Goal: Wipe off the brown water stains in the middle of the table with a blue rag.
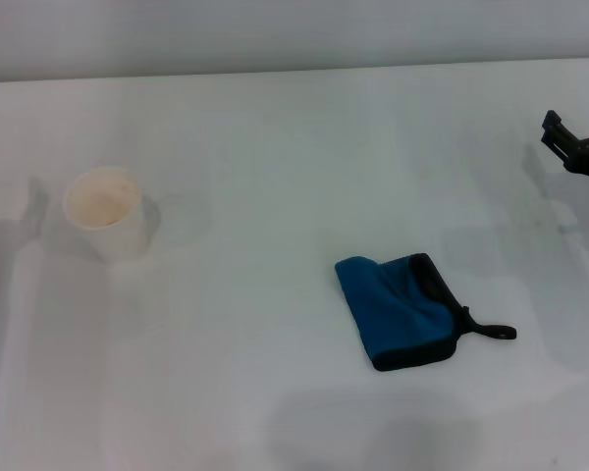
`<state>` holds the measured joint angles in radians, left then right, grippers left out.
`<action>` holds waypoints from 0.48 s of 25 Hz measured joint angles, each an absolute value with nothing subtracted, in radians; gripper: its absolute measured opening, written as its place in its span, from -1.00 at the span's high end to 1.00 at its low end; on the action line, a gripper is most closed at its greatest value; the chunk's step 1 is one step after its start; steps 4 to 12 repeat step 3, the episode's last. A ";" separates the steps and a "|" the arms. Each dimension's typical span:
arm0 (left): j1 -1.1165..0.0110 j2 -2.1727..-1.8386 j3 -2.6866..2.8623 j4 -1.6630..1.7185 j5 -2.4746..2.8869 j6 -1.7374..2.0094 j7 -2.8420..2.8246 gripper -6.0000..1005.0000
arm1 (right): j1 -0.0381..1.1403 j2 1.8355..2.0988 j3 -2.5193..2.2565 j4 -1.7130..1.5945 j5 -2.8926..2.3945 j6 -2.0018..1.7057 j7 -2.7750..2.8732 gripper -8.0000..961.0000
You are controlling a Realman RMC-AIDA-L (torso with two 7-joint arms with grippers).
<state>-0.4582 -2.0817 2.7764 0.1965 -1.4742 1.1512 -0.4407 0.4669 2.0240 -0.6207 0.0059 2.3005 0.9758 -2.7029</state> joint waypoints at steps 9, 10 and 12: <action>-0.458 -2.083 2.776 0.199 -1.474 1.151 -0.442 -0.78 | 0.467 2.024 -0.621 0.006 2.301 0.972 -2.703 -0.80; -0.458 -2.083 2.776 0.199 -1.474 1.151 -0.442 -0.78 | 0.467 2.024 -0.621 0.006 2.301 0.972 -2.703 -0.80; -0.458 -2.083 2.776 0.199 -1.474 1.151 -0.442 -0.78 | 0.467 2.024 -0.621 0.006 2.301 0.972 -2.703 -0.80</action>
